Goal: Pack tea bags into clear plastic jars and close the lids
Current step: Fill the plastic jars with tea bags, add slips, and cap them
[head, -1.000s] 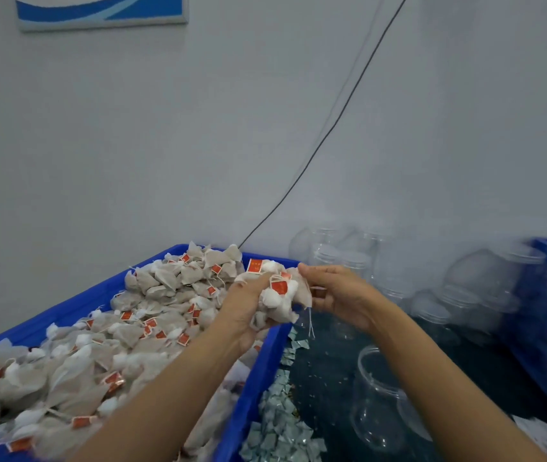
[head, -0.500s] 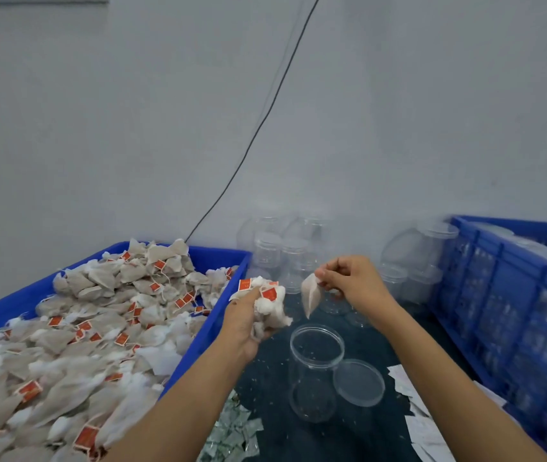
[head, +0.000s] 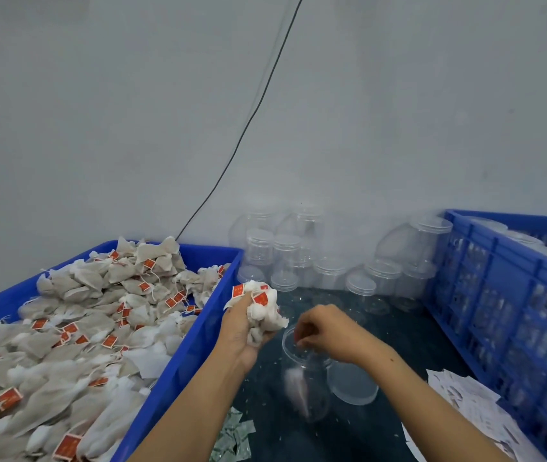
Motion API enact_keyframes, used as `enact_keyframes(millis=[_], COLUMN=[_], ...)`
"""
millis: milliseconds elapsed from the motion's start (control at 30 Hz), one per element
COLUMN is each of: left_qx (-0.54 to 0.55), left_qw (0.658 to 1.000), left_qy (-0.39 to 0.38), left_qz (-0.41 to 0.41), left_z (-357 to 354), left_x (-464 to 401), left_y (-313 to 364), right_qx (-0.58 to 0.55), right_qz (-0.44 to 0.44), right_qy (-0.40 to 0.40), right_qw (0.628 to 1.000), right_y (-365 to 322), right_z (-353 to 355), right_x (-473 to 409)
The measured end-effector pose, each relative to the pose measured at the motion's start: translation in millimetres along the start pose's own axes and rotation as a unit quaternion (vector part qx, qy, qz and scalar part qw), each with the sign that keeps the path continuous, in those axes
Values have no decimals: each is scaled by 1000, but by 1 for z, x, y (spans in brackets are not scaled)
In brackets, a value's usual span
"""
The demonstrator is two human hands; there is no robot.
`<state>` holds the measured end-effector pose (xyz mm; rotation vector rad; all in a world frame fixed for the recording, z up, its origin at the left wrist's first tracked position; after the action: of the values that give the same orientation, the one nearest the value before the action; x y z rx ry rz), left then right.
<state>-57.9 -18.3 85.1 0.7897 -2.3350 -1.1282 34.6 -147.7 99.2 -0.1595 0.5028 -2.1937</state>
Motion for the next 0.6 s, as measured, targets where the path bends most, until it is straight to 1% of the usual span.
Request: enact_keyframes(millis=[33,67,100,133,167,200,300,367,433,500,600], left_qx=[-16,-40,-63,-81,-95,-105,-113,-126,-138,-144,-137], left_qw=[1000,999,998,996,994,993,987,981,976,974,974], left_qy=[-7,-14,-21,-28,-40,-55,-110,-138,-159,-163,-165], left_qz=[-3,-6,-9,-12,-17,-23,-40,-51,-61,-69,-71], left_z=[-1,-2,-2,-3,-5,-6,-14,-18,-21,-22,-21], left_x=[1,0,1,1,2,3,6,7,8,8,6], left_y=[-1,-3,-4,-5,-5,-6,-9,-10,-11,-13,-16], right_qx=[-29,-103,-201,-291,-353,-389,-425,-427,-449,-473,-488], right_qz=[-3,-14,-27,-40,-51,-57,-60,-66,-75,-82,-99], right_qy=[24,59,93,107,101,76,-17,-28,-11,14,76], right_qw=[999,993,975,950,929,916,903,901,890,877,864], right_y=[-1,-2,-4,-7,-9,-11,-16,-16,-13,-6,2], right_z=[0,2,6,10,15,18,20,18,16,15,11], right_x=[0,0,0,0,0,0,1,1,1,1,1])
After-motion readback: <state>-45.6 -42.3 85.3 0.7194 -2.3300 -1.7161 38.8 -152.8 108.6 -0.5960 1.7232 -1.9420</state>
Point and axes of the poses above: each hand's wrist, its own x-axis away from the middle knuckle, its own z-axis out of the back of the hand, y = z × x, the point moved 1 cm from there along -x, towards the middle knuckle, and after that the axes turned 6 degrees about -z, right-handed, at the moved point
